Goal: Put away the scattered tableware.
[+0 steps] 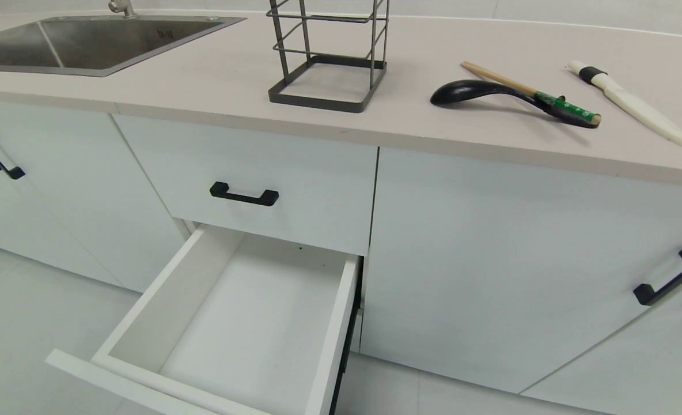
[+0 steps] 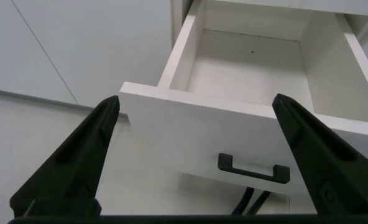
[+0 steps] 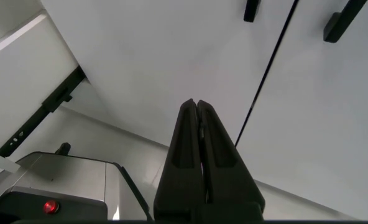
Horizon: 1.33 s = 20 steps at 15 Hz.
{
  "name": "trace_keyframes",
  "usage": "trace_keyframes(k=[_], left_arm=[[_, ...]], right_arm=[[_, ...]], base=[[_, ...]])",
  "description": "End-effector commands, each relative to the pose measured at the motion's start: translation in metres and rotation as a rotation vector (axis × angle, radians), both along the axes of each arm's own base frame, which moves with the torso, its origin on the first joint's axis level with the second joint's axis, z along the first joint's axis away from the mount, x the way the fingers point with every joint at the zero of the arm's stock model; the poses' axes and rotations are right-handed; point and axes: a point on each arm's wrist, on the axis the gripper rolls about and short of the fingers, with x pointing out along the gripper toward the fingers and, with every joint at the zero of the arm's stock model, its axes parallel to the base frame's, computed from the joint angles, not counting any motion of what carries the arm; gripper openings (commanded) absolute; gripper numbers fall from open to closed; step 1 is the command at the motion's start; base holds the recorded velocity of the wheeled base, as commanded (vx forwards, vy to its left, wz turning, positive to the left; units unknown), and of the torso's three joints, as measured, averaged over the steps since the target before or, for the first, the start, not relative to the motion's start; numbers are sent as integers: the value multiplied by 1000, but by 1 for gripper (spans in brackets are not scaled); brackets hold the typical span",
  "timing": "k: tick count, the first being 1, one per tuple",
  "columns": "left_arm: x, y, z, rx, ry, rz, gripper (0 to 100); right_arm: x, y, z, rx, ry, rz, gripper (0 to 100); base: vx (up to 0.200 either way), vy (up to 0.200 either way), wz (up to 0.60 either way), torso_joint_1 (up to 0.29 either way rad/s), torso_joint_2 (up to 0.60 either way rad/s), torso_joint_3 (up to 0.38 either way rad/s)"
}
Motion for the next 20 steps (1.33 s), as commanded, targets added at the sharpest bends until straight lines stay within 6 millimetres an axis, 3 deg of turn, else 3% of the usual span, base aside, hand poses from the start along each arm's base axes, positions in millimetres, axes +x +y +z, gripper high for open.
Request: trace_keyframes(k=[1,8,11,17,20], left_arm=[[0,0,0,0,1,0,100],[0,0,0,-2,0,0,100],[0,0,0,0,1,2,100],[0,0,0,-2,0,2,100],[0,0,0,-2,0,2,100]], right_arm=[[0,0,0,0,1,0,0],[0,0,0,0,1,2,0],[0,0,0,0,1,0,0],[0,0,0,0,1,0,0],[0,0,0,0,1,2,0]], base=[[0,0,0,0,0,0],[0,0,0,0,0,0],[0,200,0,-2,4,2],[0,0,0,0,0,0],[200,0,0,2,2,-1]])
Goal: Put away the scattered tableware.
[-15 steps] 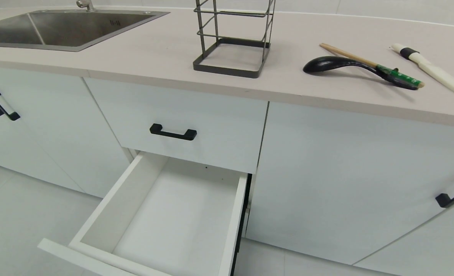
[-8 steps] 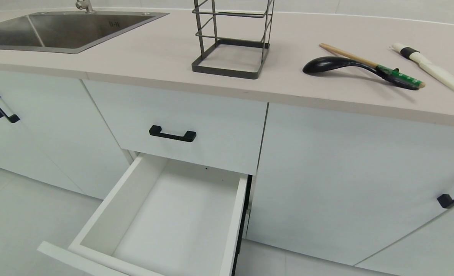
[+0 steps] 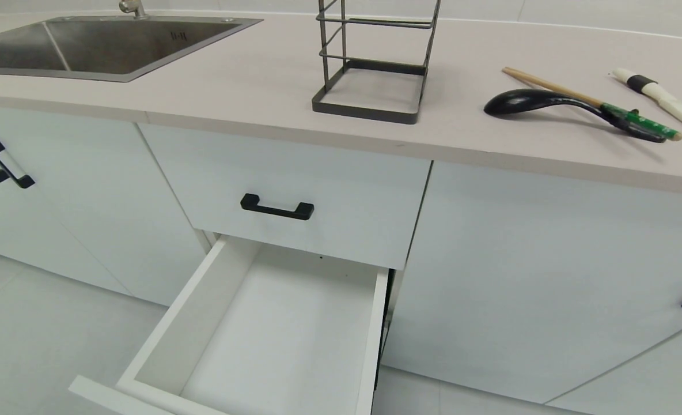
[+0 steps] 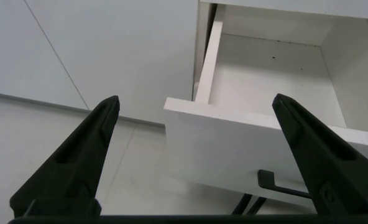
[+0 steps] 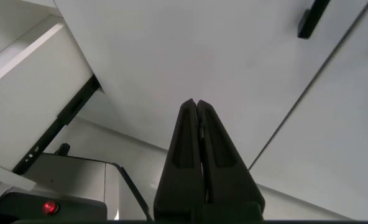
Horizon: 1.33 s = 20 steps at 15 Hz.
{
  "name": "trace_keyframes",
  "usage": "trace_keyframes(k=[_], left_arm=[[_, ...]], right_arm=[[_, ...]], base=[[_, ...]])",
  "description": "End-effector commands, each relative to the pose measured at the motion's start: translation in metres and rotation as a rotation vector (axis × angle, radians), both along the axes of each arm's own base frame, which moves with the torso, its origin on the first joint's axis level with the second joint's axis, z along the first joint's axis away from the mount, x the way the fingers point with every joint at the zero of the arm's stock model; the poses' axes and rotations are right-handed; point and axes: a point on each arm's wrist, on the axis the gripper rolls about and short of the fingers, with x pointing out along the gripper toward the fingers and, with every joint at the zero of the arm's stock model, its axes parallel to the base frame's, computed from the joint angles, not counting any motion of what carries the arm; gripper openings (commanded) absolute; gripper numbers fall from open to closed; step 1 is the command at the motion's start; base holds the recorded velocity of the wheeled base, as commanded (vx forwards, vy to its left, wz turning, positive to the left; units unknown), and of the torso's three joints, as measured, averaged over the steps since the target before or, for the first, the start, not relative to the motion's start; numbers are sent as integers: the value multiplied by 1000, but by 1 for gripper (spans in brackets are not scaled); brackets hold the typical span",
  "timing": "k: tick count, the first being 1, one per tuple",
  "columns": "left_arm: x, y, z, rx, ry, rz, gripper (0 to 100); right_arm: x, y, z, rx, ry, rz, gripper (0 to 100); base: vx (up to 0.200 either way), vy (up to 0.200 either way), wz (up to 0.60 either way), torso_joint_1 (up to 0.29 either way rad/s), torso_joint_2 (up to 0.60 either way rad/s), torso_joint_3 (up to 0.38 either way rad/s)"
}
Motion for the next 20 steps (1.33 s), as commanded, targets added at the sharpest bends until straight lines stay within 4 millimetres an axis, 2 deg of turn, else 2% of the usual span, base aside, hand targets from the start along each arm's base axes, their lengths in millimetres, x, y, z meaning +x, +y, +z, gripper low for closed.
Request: trace_keyframes(k=[1,15,20], left_arm=[[0,0,0,0,0,0,100],[0,0,0,-26,0,-1,100],[0,0,0,-26,0,-1,100]], right_arm=[[0,0,0,0,2,1,0],[0,0,0,0,2,1,0],[0,0,0,0,2,1,0]], base=[[0,0,0,0,0,0],[0,0,0,4,-5,-3],[0,0,0,204,-124,-114]])
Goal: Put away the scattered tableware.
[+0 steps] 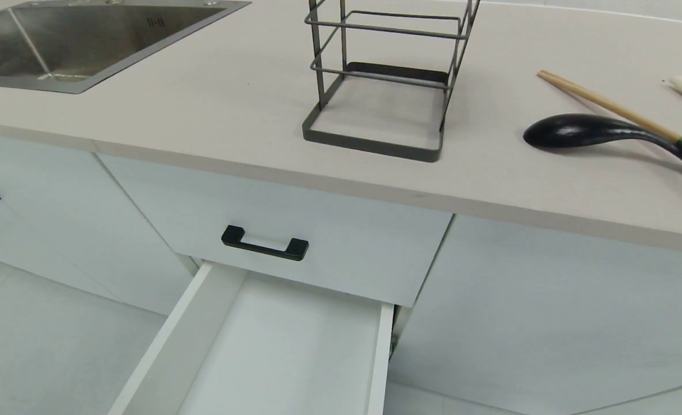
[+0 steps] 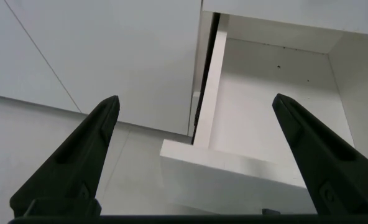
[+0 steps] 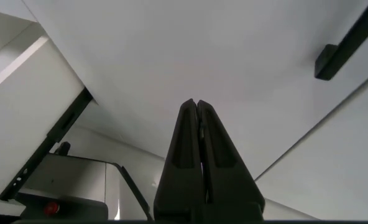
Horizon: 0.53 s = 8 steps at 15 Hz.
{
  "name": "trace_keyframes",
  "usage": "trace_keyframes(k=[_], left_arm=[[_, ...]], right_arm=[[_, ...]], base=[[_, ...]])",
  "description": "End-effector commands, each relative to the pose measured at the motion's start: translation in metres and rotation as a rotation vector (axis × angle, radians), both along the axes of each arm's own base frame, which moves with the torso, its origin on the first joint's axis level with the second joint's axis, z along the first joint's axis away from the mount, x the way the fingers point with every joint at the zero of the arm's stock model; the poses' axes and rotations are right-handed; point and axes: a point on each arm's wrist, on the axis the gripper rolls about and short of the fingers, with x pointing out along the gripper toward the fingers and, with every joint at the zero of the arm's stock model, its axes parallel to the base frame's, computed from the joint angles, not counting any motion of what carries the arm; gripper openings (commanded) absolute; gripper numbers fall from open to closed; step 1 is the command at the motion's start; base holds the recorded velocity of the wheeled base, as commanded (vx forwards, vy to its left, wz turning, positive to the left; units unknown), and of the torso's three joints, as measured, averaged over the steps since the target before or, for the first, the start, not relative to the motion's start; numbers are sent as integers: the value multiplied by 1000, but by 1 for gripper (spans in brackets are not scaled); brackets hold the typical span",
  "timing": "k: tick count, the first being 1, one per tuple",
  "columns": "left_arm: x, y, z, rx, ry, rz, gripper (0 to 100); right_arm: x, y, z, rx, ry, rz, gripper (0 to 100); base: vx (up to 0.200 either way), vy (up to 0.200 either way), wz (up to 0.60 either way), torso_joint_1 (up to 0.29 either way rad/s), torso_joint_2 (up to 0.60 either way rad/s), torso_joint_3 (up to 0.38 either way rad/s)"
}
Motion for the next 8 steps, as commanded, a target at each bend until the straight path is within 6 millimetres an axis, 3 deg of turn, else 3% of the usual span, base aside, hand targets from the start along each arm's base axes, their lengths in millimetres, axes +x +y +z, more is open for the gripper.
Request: trace_keyframes(k=[1,4,8], left_arm=[[0,0,0,-1,0,0,100],[0,0,0,-1,0,0,100],[0,0,0,-1,0,0,100]], right_arm=[[0,0,0,0,0,1,0],[0,0,0,0,0,3,0],[0,0,0,0,0,3,0]], base=[[0,0,0,256,-447,-246],[0,0,0,203,-681,-203],[0,0,0,226,-487,-204]])
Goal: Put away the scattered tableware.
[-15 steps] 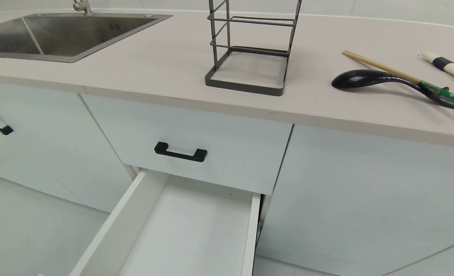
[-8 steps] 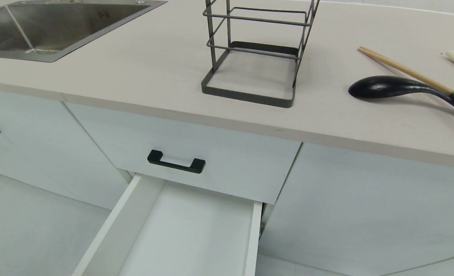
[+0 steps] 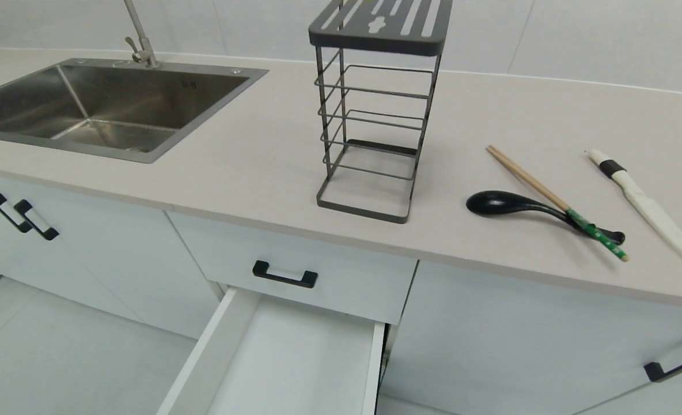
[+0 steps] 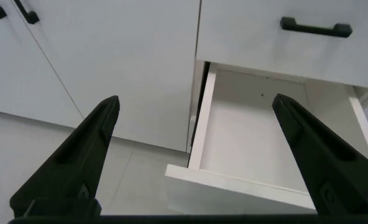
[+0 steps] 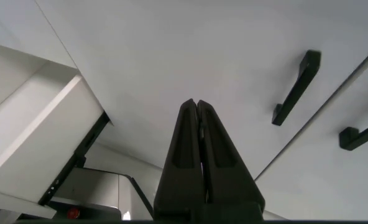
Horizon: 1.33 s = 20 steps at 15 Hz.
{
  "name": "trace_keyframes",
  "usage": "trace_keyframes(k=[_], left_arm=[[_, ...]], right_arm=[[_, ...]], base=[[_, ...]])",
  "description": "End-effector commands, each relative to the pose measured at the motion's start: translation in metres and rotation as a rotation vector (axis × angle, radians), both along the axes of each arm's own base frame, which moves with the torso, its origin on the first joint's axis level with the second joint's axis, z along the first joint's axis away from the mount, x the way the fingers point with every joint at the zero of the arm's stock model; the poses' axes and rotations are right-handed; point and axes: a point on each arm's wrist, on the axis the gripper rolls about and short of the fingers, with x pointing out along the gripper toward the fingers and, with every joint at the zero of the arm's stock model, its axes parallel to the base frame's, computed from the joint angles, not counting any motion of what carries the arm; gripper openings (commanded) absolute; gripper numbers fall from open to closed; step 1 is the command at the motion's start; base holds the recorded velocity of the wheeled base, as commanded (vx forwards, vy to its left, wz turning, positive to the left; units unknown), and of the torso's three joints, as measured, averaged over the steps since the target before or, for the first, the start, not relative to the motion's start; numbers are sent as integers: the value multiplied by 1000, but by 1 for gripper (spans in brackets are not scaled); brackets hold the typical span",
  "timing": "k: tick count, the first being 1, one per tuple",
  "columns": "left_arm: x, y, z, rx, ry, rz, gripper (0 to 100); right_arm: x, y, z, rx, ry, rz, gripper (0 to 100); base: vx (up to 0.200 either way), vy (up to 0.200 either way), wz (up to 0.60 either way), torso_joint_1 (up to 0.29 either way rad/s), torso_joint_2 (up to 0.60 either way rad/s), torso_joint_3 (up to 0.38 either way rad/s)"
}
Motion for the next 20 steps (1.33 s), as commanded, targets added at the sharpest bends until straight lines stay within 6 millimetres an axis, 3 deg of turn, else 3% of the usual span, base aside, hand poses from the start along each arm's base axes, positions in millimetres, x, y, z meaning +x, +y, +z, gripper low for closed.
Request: trace_keyframes(k=[1,3,8,12,20], left_arm=[[0,0,0,-1,1,0,100],[0,0,0,-1,1,0,100],[0,0,0,1,1,0,100],[0,0,0,2,3,2,100],[0,0,0,8,4,-4,100]], right_arm=[[0,0,0,0,1,0,0],[0,0,0,0,1,0,0],[0,0,0,0,1,2,0],[0,0,0,0,1,0,0],[0,0,0,0,1,2,0]], base=[[0,0,0,61,-456,-222],[0,0,0,102,-491,-215],[0,0,0,356,-488,-237],[-200,0,0,284,-517,-248],[0,0,0,290,-567,-275]])
